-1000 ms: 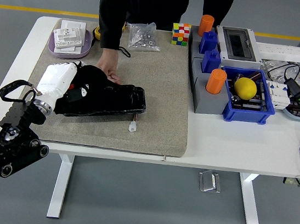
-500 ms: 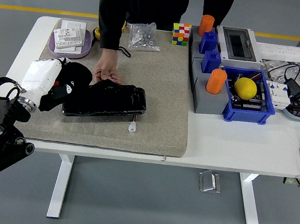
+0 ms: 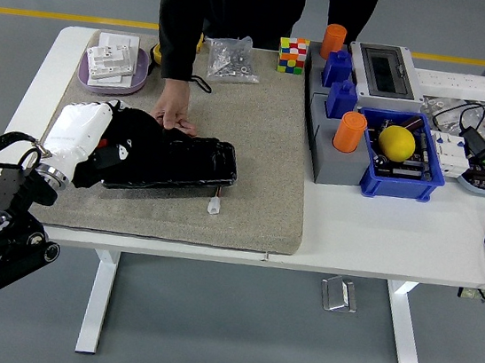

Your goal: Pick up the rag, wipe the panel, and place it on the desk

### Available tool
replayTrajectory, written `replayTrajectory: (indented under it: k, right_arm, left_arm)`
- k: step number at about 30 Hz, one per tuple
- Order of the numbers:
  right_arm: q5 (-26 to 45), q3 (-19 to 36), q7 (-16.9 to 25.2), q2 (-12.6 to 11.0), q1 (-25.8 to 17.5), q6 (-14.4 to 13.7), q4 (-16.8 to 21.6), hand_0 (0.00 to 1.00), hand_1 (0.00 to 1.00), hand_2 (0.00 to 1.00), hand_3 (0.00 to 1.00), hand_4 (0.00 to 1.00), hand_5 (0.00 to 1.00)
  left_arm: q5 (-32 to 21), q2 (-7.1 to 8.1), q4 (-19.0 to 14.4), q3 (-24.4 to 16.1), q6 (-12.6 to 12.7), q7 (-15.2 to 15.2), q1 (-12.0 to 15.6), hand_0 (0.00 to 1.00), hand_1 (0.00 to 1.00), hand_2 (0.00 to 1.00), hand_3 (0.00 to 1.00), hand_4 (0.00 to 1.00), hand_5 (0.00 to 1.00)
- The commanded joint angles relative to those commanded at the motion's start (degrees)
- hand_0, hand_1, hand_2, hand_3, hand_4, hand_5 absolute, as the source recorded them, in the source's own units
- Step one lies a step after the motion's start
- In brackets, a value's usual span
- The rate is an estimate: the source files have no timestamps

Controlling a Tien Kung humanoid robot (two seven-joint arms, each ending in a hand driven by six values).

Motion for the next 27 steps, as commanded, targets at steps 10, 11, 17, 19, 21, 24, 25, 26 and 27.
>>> replayTrajectory:
  k: [10,11,17,19,21,24,25,26,27]
  right_arm:
    - [0.1,0.1,0.0,-0.1,0.1,0.1,-0.1,0.772,0.62,0.711,0.64,0.998,0.573]
    - [0.2,0.0,0.0,-0.1,0.1,0.1,-0.2,0.772,0.62,0.711,0.64,0.998,0.573]
    - [0.3,-0.2,-0.1,-0.2,0.4,0.1,-0.2,0.772,0.62,0.711,0.64,0.998,0.573]
    - [0.4,-0.4,-0.1,-0.3,0.5,0.1,-0.2,0.772,0.62,0.711,0.64,0.998,0.573]
    - [0.5,-0.5,-0.1,-0.4,0.6,0.1,-0.2,0.772,0.621,0.711,0.64,0.998,0.573]
    - [0.5,-0.6,-0.1,-0.4,0.7,0.2,-0.1,0.772,0.621,0.711,0.64,0.998,0.573]
    - [0.5,-0.6,-0.1,-0.4,0.8,0.2,-0.2,0.772,0.621,0.711,0.64,0.998,0.573]
    - [0.5,-0.6,-0.1,-0.4,0.8,0.2,-0.1,0.772,0.62,0.711,0.64,0.998,0.572]
    - [0.5,-0.6,-0.1,-0.5,0.8,0.2,-0.1,0.772,0.62,0.711,0.64,0.998,0.572]
  left_arm:
    - [-0.7,-1.35,-0.9,3.0,0.0,0.5,-1.0,0.183,0.058,0.652,0.71,0.444,0.002]
    - [-0.9,-1.66,-1.0,3.3,0.0,0.6,-1.3,0.183,0.058,0.652,0.71,0.444,0.002]
    - [-1.2,-3.14,-1.1,4.9,0.1,0.8,-2.7,0.183,0.059,0.652,0.711,0.444,0.002]
    - [-1.4,-3.77,-1.1,5.7,0.1,0.9,-3.4,0.183,0.059,0.652,0.711,0.444,0.002]
    - [-1.4,-4.31,-1.1,6.1,0.1,1.1,-3.9,0.183,0.058,0.652,0.712,0.446,0.002]
    - [-1.5,-5.01,-1.2,6.8,0.1,1.2,-4.5,0.183,0.058,0.652,0.712,0.446,0.002]
    - [-1.5,-5.17,-1.2,7.0,0.2,1.2,-4.7,0.183,0.058,0.652,0.712,0.446,0.002]
    - [-1.6,-5.39,-1.2,7.4,0.2,1.2,-4.9,0.183,0.058,0.652,0.712,0.446,0.002]
    - [-1.7,-5.56,-1.1,7.7,0.2,1.2,-5.0,0.183,0.058,0.652,0.712,0.446,0.002]
